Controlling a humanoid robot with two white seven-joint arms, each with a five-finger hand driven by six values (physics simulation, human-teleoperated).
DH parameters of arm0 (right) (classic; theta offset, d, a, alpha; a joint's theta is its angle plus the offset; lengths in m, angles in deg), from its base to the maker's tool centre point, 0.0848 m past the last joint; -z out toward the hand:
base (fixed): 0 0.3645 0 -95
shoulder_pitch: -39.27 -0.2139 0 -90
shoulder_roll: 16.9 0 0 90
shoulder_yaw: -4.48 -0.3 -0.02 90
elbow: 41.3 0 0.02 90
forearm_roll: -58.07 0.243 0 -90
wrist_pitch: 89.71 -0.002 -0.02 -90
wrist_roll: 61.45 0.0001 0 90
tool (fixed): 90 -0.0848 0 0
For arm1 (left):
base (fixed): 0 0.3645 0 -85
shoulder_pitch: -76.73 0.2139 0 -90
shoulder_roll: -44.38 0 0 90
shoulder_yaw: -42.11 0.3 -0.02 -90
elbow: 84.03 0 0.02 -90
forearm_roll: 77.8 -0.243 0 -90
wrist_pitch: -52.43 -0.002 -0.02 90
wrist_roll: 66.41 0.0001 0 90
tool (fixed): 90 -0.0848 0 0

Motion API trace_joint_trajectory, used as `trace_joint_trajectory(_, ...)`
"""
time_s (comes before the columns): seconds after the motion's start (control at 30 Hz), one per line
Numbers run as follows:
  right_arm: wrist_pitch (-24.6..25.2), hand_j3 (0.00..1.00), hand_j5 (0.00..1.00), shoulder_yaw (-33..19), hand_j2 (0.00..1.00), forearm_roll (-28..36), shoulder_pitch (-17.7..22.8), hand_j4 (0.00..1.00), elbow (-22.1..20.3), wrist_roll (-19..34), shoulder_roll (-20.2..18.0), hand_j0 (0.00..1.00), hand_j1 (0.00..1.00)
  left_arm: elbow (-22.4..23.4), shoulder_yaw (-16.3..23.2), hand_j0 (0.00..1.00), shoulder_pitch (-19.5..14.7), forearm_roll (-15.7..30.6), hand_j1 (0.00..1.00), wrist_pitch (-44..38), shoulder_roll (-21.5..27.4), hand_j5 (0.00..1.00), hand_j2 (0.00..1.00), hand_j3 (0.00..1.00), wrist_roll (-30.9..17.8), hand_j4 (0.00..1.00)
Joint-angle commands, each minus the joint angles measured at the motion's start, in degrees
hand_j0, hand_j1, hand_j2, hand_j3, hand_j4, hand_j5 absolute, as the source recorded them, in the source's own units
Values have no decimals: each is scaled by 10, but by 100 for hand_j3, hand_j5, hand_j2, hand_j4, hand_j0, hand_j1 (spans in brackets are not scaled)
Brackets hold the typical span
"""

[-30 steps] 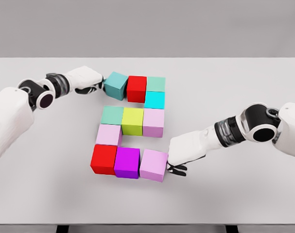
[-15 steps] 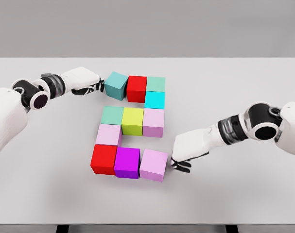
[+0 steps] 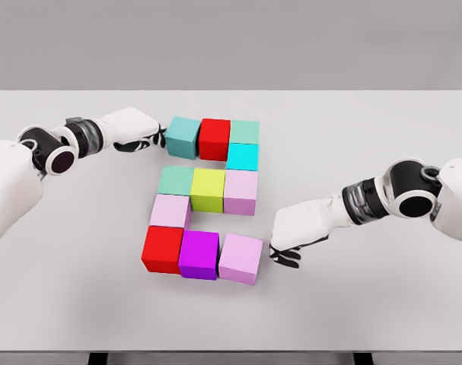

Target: Assemble the squares on the desktop into the number 2

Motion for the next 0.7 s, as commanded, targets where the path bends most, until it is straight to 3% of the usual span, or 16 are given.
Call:
trace_joint_trajectory(0.0,1,14,14,0,14,2,0,14,-1,0,0,14,14,0,-1,52,0,1,52,5,1,52,52,52,0,52)
trace_joint_trajectory(0.67,1,14,14,0,14,2,-8,14,-1,0,16,14,14,-8,-2,55,4,18,55,1,16,55,55,55,0,55)
